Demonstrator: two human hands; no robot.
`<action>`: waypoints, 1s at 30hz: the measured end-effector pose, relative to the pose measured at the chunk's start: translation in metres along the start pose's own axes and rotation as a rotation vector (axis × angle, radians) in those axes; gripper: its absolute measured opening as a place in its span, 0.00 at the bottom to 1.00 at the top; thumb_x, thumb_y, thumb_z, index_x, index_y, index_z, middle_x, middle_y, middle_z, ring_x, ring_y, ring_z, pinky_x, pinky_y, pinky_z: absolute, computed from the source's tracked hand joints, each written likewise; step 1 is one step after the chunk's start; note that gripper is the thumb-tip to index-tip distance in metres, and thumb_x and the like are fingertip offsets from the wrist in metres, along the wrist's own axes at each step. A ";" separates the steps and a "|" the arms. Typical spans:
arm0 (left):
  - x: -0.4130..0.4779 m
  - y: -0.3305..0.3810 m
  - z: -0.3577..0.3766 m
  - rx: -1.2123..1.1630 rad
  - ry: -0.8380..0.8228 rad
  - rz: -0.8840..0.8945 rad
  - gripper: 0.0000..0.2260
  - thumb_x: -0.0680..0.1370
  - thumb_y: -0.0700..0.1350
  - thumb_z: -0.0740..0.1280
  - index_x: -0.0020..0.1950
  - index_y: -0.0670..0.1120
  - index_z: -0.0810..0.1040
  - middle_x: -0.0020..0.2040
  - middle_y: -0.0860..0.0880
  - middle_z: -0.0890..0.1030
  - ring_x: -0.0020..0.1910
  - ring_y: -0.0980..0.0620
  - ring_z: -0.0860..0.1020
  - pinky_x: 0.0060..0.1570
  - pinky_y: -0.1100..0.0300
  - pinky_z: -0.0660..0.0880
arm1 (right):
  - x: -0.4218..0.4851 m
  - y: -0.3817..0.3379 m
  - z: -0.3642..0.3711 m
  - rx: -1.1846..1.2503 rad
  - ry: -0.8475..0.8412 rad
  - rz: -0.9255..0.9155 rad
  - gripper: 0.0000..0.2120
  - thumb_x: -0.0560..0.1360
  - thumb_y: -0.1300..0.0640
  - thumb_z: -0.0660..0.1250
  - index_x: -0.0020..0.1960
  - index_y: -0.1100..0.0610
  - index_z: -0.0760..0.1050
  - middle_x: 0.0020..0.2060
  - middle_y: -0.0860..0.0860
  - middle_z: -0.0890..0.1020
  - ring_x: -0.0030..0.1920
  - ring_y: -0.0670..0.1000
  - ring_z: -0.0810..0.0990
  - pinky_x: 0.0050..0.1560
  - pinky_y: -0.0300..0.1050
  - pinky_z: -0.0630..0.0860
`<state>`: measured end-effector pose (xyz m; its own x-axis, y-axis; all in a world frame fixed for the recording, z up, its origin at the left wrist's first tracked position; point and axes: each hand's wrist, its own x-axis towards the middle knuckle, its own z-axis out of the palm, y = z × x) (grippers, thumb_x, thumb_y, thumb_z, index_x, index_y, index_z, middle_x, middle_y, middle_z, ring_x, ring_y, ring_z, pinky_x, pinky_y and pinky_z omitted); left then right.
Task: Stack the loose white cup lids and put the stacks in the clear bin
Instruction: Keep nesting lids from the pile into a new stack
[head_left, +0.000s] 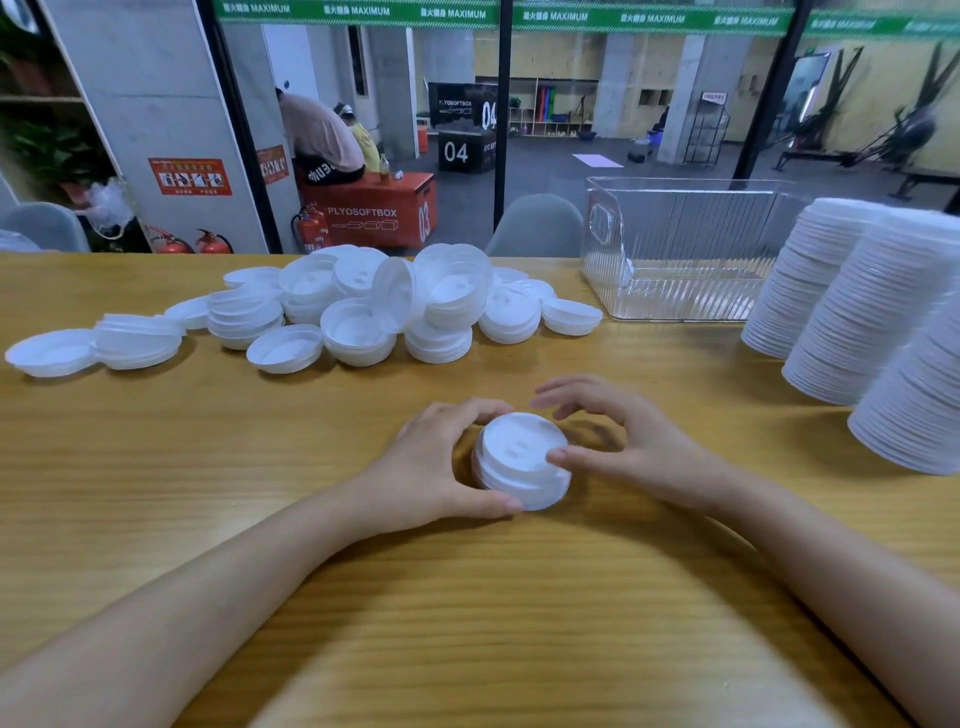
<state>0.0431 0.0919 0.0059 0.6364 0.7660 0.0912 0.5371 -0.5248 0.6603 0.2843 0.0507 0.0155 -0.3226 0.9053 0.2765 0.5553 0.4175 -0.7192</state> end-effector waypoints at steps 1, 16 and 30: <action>0.000 0.000 -0.001 -0.003 0.010 -0.002 0.33 0.58 0.69 0.71 0.62 0.72 0.65 0.62 0.70 0.69 0.67 0.65 0.63 0.71 0.56 0.62 | 0.000 0.000 0.000 0.014 0.017 0.010 0.23 0.69 0.39 0.71 0.61 0.46 0.78 0.63 0.42 0.75 0.59 0.45 0.77 0.59 0.34 0.72; -0.026 -0.042 -0.040 0.046 0.163 -0.082 0.35 0.58 0.70 0.71 0.63 0.68 0.66 0.62 0.71 0.69 0.65 0.63 0.67 0.71 0.52 0.63 | 0.054 -0.008 0.008 -0.101 0.229 0.065 0.13 0.77 0.53 0.70 0.61 0.50 0.77 0.56 0.42 0.80 0.53 0.37 0.76 0.51 0.26 0.67; -0.029 -0.048 -0.041 0.027 0.142 -0.058 0.36 0.59 0.70 0.69 0.66 0.67 0.63 0.62 0.71 0.66 0.67 0.64 0.64 0.73 0.53 0.60 | 0.203 -0.060 0.055 -0.603 0.380 0.150 0.20 0.75 0.41 0.65 0.58 0.56 0.77 0.49 0.52 0.82 0.58 0.56 0.74 0.48 0.50 0.75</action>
<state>-0.0242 0.1100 0.0020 0.5206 0.8388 0.1591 0.5866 -0.4869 0.6472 0.1436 0.2053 0.0798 0.0178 0.8754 0.4831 0.9340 0.1578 -0.3204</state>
